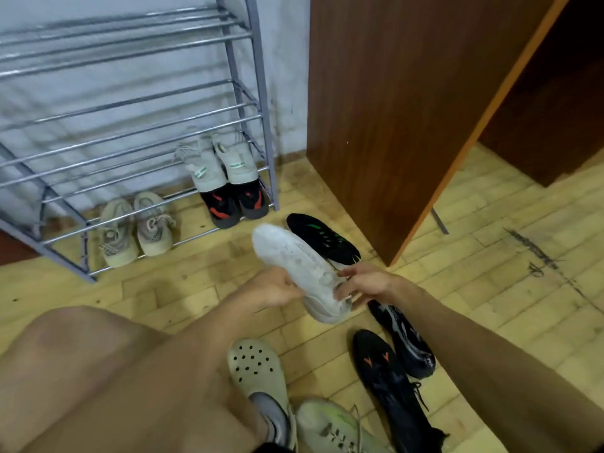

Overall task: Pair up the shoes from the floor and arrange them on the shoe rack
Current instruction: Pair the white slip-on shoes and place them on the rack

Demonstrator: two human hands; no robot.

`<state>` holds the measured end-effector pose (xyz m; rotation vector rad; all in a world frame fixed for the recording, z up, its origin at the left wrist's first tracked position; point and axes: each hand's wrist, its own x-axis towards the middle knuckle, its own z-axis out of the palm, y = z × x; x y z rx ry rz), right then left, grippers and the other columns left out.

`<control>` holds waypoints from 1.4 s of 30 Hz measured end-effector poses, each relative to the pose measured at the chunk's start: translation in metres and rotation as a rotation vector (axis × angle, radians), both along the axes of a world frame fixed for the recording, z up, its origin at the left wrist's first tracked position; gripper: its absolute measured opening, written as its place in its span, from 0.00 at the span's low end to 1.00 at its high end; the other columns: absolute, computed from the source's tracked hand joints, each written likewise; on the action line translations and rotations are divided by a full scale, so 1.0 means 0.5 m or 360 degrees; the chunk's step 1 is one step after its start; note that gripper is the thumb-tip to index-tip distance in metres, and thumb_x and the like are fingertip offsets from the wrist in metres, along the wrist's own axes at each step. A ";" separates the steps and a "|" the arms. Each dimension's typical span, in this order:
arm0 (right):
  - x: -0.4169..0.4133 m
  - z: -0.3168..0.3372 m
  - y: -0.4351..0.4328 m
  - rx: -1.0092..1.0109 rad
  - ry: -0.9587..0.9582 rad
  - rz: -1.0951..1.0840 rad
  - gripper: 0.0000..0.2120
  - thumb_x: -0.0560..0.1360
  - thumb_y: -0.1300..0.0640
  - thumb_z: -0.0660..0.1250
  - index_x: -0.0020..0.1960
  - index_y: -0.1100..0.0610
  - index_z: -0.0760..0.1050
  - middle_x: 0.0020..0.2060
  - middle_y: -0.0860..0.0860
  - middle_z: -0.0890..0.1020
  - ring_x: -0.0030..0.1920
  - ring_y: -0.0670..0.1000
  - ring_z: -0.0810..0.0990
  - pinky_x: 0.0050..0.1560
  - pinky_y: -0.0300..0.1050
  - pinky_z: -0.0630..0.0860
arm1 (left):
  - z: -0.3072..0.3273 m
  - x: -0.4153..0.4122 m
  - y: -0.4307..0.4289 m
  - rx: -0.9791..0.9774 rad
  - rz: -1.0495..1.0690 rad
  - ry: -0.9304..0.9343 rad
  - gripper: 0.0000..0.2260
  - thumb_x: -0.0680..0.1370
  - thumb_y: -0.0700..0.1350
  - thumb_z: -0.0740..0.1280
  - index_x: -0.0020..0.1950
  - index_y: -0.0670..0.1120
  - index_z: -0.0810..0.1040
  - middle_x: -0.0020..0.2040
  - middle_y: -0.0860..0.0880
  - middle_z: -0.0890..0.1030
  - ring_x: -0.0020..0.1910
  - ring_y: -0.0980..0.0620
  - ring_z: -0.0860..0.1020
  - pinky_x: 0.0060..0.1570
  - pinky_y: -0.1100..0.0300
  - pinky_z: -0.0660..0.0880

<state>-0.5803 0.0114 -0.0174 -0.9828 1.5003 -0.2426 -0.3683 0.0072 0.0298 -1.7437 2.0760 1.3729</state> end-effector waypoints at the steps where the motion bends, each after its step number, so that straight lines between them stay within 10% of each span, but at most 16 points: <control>1: 0.020 0.032 -0.006 -0.0073 -0.0043 0.0008 0.20 0.68 0.67 0.73 0.59 0.59 0.75 0.52 0.54 0.82 0.52 0.56 0.82 0.52 0.54 0.82 | 0.022 0.010 0.006 -0.0018 0.0138 0.0050 0.13 0.76 0.51 0.66 0.56 0.45 0.77 0.53 0.46 0.80 0.51 0.47 0.79 0.50 0.52 0.76; 7: 0.165 0.218 -0.034 -0.0515 -0.0239 0.0096 0.20 0.69 0.68 0.73 0.60 0.59 0.77 0.49 0.52 0.84 0.47 0.50 0.82 0.44 0.46 0.83 | 0.140 0.096 0.024 -0.0206 0.0992 0.0474 0.17 0.73 0.56 0.70 0.50 0.44 0.78 0.48 0.46 0.83 0.41 0.48 0.80 0.41 0.53 0.79; 14: 0.375 0.409 -0.061 -0.0867 -0.0305 0.0299 0.12 0.69 0.56 0.76 0.51 0.54 0.80 0.47 0.51 0.86 0.50 0.52 0.84 0.50 0.52 0.82 | 0.313 0.279 0.053 -0.0609 0.1565 0.0861 0.05 0.70 0.37 0.73 0.43 0.38 0.80 0.40 0.41 0.81 0.32 0.48 0.79 0.23 0.64 0.76; 21: 0.667 0.510 -0.026 -0.0944 -0.0117 0.0856 0.14 0.68 0.54 0.77 0.51 0.56 0.81 0.46 0.52 0.86 0.47 0.53 0.84 0.51 0.50 0.82 | 0.354 0.531 0.167 -0.0824 0.1927 0.1053 0.07 0.70 0.32 0.70 0.43 0.42 0.79 0.38 0.46 0.80 0.33 0.50 0.78 0.28 0.60 0.80; 25: 0.834 0.475 0.012 -0.0964 -0.0027 0.1014 0.14 0.65 0.57 0.79 0.48 0.58 0.80 0.41 0.54 0.84 0.38 0.52 0.83 0.34 0.45 0.82 | 0.303 0.669 0.246 -0.0730 0.2018 0.1088 0.07 0.72 0.37 0.72 0.48 0.41 0.79 0.43 0.45 0.82 0.37 0.48 0.80 0.40 0.55 0.80; 30: 1.005 0.351 0.048 -0.0761 0.0038 0.1134 0.18 0.62 0.58 0.80 0.48 0.65 0.82 0.41 0.61 0.85 0.37 0.58 0.83 0.42 0.50 0.81 | 0.191 0.804 0.357 -0.0540 0.2098 0.1133 0.18 0.75 0.47 0.71 0.61 0.41 0.78 0.53 0.43 0.84 0.49 0.47 0.82 0.53 0.53 0.79; 34: 1.098 0.225 0.086 -0.0595 0.0110 0.1160 0.10 0.64 0.61 0.79 0.41 0.62 0.80 0.29 0.54 0.79 0.21 0.47 0.76 0.21 0.37 0.72 | 0.067 0.881 0.422 -0.0337 0.2377 0.1103 0.20 0.76 0.51 0.69 0.63 0.41 0.77 0.55 0.44 0.81 0.50 0.47 0.81 0.52 0.54 0.79; 39: 1.159 0.081 0.108 -0.0375 0.0125 0.1086 0.21 0.63 0.62 0.79 0.55 0.63 0.79 0.44 0.56 0.83 0.41 0.55 0.83 0.26 0.42 0.77 | -0.084 0.951 0.466 -0.0086 0.2515 0.0739 0.10 0.77 0.46 0.67 0.56 0.44 0.76 0.52 0.45 0.79 0.47 0.49 0.78 0.50 0.56 0.76; 42: 1.185 0.001 0.107 -0.0271 0.0117 0.0986 0.22 0.63 0.63 0.78 0.56 0.66 0.78 0.42 0.57 0.82 0.35 0.55 0.80 0.22 0.41 0.75 | -0.175 1.004 0.467 -0.0091 0.2602 0.0457 0.14 0.77 0.43 0.66 0.62 0.43 0.76 0.60 0.44 0.78 0.56 0.46 0.77 0.56 0.55 0.73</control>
